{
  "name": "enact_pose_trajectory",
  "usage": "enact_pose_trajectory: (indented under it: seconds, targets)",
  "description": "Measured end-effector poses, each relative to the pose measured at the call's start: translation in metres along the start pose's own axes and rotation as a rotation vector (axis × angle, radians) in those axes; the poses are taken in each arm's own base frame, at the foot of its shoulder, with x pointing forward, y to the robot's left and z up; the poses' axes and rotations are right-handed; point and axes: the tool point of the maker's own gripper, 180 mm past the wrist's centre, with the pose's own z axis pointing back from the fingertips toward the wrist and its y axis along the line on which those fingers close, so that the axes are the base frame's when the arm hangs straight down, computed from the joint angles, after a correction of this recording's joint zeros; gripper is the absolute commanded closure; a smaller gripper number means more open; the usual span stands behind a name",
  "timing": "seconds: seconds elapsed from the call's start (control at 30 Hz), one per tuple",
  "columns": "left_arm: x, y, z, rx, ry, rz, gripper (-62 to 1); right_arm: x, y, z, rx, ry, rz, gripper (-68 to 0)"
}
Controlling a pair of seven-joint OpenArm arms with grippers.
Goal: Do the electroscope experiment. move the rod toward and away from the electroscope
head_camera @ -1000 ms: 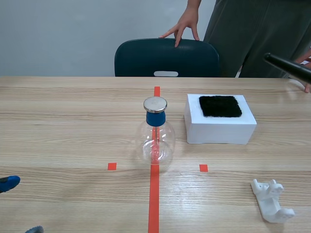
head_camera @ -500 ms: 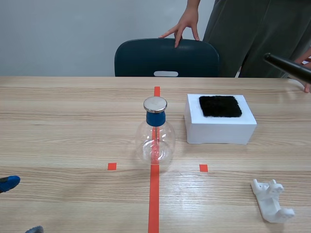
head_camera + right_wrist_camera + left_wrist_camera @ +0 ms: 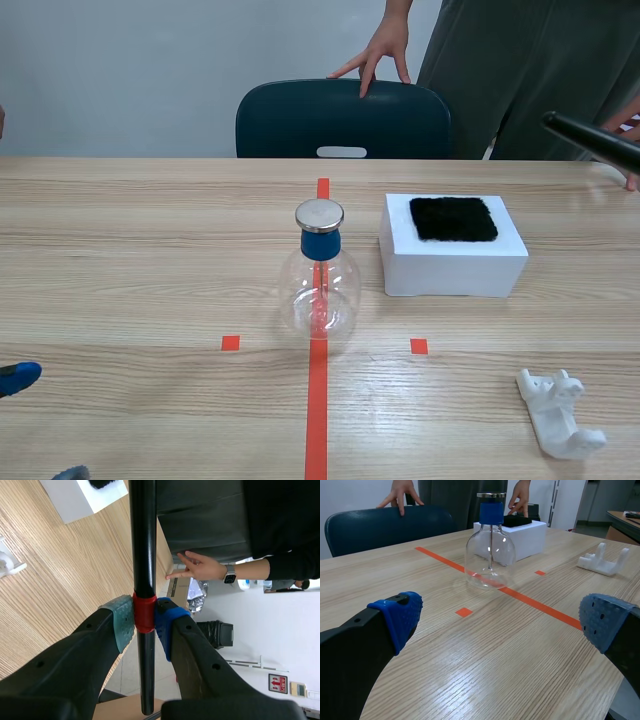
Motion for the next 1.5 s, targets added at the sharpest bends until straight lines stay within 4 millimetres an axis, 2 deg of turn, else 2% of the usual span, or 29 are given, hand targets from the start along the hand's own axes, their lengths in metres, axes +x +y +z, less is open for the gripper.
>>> enact_pose_trajectory:
  seconds: [0.33, 0.57, 0.73, 0.9, 1.1, 1.3, 1.5]
  targets:
    - [0.0, 0.0, 0.0, 0.0, 0.0, 0.0, -62.3, 0.002, -0.006, -0.007, 0.003, -0.021, 0.043, -0.2]
    - [0.0, 0.0, 0.0, 0.0, 0.0, 0.0, -62.3, -0.002, -0.033, -0.029, -0.068, 0.017, 0.128, -0.2]
    - [0.0, 0.0, 0.0, 0.0, 0.0, 0.0, -62.3, 0.002, -0.049, -0.049, -0.106, 0.035, 0.196, -0.2]
    - [0.0, 0.0, 0.0, 0.0, 0.0, 0.0, -62.3, 0.02, -0.065, -0.073, -0.162, 0.03, 0.291, -0.2]
    - [0.0, 0.0, 0.0, 0.0, 0.0, 0.0, -62.3, 0.041, -0.059, -0.098, -0.161, -0.015, 0.395, -0.2]
    - [0.0, 0.0, 0.0, 0.0, 0.0, 0.0, -62.3, 0.045, -0.055, -0.123, -0.183, 0.002, 0.476, -0.2]
    - [0.0, 0.0, 0.0, 0.0, 0.0, 0.0, -62.3, 0.045, -0.035, -0.149, -0.153, 0.02, 0.54, -0.2]
